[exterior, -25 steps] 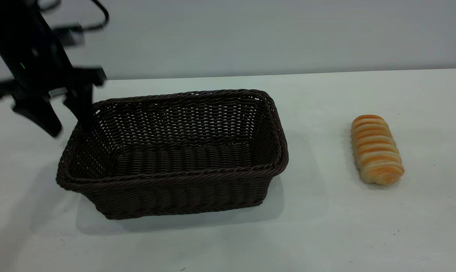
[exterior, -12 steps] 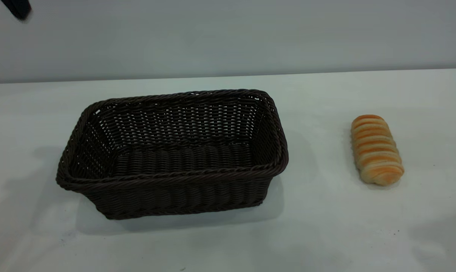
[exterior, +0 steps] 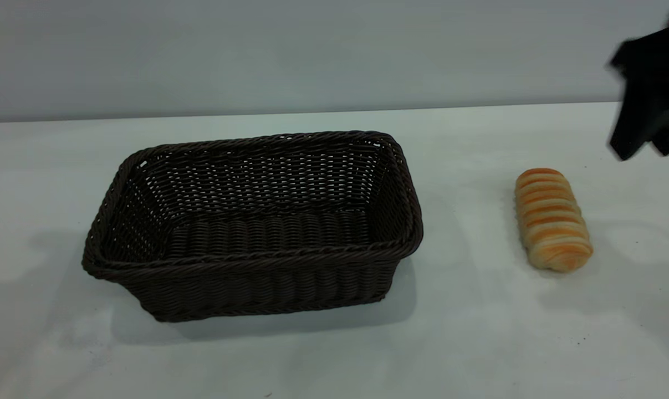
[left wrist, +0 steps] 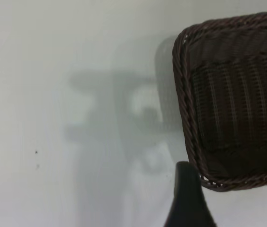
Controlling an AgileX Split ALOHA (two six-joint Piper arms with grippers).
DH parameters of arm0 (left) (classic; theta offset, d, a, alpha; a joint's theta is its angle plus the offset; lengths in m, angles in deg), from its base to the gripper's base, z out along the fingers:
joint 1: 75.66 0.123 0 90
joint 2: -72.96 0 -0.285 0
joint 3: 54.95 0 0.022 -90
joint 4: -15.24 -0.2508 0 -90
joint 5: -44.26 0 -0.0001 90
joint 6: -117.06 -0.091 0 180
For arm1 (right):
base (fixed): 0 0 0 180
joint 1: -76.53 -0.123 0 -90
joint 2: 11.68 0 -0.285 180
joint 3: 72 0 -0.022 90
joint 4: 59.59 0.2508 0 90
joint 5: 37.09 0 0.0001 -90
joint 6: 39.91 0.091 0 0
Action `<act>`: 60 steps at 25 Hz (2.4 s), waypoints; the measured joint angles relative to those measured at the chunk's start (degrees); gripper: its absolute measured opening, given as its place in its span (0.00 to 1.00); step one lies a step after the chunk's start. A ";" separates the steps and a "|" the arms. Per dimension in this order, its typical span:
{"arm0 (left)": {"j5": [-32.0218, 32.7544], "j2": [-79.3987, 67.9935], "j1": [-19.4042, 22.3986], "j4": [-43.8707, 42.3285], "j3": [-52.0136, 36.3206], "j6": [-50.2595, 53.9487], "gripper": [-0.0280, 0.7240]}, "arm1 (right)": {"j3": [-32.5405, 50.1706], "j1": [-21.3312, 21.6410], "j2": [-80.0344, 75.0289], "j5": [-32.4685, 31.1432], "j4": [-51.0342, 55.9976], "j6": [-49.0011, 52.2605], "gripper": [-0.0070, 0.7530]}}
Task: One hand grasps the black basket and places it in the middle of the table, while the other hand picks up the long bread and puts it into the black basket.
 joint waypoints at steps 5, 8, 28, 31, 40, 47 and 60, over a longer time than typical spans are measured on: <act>1.44 0.00 0.00 0.00 0.00 0.52 0.79 | -7.35 -3.12 -11.35 5.43 -1.62 3.31 0.52; 2.65 0.00 0.00 0.00 0.00 0.89 0.79 | -9.03 -3.30 -17.42 9.45 -2.20 3.45 0.52; 5.57 0.00 0.00 0.00 0.00 1.42 0.79 | -9.50 -5.99 -14.03 9.81 -8.66 5.67 0.06; 5.52 0.00 0.00 0.00 0.00 1.42 0.79 | -10.20 -11.97 -8.80 8.09 -5.34 3.42 0.06; 6.40 0.00 0.00 -0.05 0.00 1.31 0.79 | -16.75 -30.02 -11.03 10.00 6.47 0.87 0.17; 9.43 1.18 0.00 -2.19 0.00 -0.53 0.79 | -16.91 -25.73 -11.60 5.78 3.64 1.42 0.51; 11.53 25.57 0.00 -9.25 -10.40 -1.13 0.79 | -6.37 -7.15 10.47 -19.86 -8.11 7.56 0.55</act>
